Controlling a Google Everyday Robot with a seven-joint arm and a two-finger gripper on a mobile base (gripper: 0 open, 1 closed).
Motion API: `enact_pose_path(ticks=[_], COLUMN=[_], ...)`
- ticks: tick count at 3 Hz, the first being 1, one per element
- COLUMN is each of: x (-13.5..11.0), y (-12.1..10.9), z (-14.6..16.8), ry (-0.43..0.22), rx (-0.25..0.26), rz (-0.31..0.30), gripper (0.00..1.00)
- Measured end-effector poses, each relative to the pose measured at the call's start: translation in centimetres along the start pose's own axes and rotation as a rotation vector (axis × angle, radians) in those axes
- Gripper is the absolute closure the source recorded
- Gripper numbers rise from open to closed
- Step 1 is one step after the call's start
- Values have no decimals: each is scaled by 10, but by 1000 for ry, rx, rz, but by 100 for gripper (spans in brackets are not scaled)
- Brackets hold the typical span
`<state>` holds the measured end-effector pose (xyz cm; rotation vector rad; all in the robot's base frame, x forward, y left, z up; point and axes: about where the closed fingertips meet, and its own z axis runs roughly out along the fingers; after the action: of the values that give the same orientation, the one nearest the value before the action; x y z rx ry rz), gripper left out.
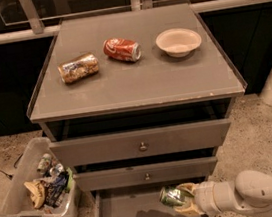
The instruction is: Place green can into bottom drawer
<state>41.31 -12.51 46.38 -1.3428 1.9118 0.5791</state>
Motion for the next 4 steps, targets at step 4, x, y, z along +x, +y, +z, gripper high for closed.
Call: enact_pose_path(ticks=[4], x=[83], y=[-34], z=[114], ry=[18], rx=[-5], rz=[60], gripper=[100])
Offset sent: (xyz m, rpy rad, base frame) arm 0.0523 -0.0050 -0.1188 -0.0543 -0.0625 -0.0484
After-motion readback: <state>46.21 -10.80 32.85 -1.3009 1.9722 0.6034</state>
